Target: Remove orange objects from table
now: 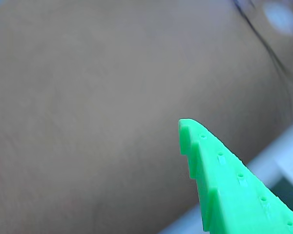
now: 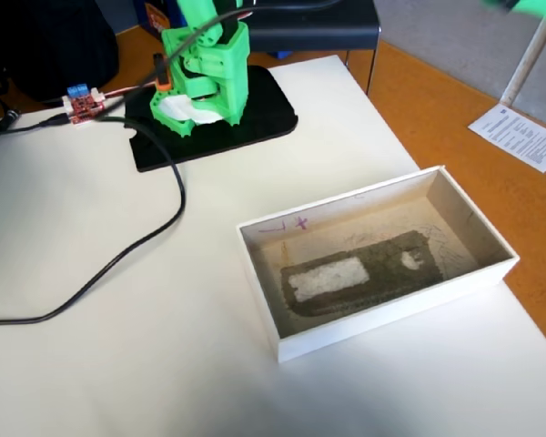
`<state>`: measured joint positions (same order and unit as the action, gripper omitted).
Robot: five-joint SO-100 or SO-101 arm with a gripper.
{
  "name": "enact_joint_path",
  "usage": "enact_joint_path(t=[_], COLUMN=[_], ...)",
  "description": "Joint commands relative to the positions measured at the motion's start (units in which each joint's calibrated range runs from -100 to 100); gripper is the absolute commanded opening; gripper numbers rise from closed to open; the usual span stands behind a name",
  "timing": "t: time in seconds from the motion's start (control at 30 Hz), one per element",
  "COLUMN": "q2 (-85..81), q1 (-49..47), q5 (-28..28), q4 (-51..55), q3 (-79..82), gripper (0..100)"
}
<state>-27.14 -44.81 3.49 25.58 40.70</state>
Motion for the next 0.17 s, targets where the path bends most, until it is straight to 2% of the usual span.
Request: enact_joint_path(t=[0.0,0.03,0.13], q2=[-21.24,-35.09,-59.26], q1=[18.01,25.85,32.65], q5=[-0.68,-0.98,-1.66], q4=[18.23,23.02,36.56], q3=[17.05,30.13,44.47], gripper=[47,47,47])
